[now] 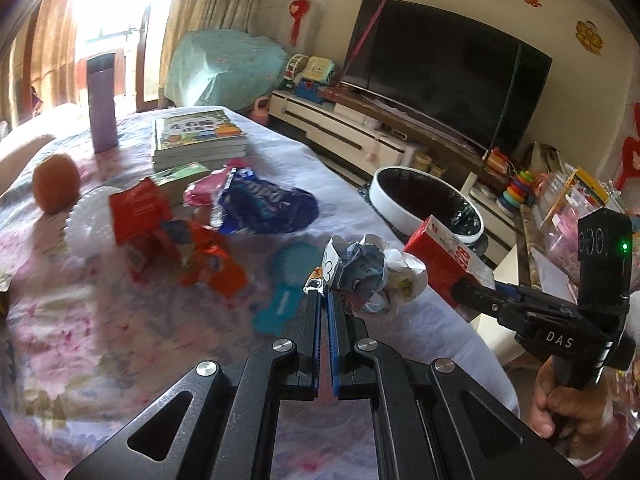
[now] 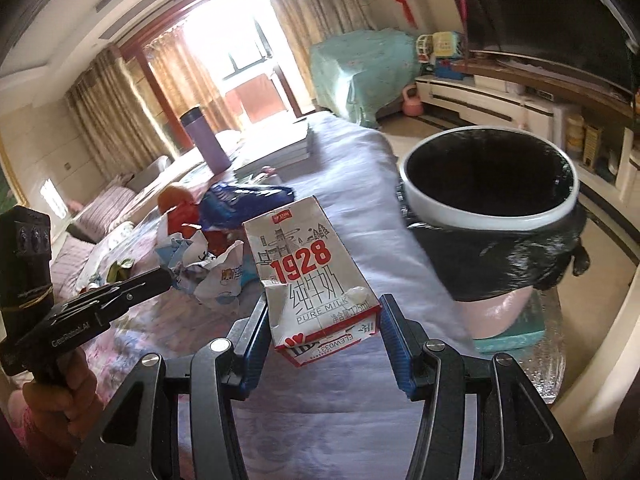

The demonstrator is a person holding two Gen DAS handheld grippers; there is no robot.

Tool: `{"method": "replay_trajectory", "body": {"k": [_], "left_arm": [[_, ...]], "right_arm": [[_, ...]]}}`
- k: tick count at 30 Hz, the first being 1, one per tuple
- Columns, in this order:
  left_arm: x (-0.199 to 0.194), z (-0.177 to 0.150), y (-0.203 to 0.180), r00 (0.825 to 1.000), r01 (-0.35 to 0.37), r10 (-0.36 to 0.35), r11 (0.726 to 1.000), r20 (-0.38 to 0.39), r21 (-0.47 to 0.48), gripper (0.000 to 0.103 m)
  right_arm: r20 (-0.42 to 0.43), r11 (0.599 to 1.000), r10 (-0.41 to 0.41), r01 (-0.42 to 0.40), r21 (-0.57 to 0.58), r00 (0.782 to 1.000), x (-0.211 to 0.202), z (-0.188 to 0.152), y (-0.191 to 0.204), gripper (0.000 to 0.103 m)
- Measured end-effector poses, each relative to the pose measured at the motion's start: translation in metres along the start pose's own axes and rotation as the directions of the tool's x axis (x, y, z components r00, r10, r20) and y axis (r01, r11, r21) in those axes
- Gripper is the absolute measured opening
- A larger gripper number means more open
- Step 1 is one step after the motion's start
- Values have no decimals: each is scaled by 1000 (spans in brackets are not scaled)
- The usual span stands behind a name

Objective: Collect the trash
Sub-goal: 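Carry the milk carton with the right gripper over the bin while the left carries the foil there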

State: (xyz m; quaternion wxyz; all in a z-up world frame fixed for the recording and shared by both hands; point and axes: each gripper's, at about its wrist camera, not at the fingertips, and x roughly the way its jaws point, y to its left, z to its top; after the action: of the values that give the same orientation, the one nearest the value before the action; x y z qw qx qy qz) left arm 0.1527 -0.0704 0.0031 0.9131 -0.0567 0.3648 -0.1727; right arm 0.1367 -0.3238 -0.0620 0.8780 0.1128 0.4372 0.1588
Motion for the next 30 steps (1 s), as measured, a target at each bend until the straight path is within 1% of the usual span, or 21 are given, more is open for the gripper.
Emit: {"method": "replay_trajectory", "body": {"k": [3, 16, 24, 30], "left_arm": [[9, 6, -2, 1000, 10, -10, 1000, -4, 2, 2], [50, 34, -37, 999, 41, -41, 998, -7, 48, 2], [77, 56, -59, 998, 62, -61, 995, -3, 75, 2], [99, 73, -69, 998, 68, -68, 994, -2, 88, 2]], "right_arm": [[8, 1000, -14, 14, 12, 1000, -4, 2, -9, 53], [41, 994, -86, 83, 76, 995, -18, 20, -53, 53], [59, 985, -139, 132, 110, 989, -24, 36, -79, 53], [59, 979, -173, 165, 123, 983, -22, 48, -96, 53]]}}
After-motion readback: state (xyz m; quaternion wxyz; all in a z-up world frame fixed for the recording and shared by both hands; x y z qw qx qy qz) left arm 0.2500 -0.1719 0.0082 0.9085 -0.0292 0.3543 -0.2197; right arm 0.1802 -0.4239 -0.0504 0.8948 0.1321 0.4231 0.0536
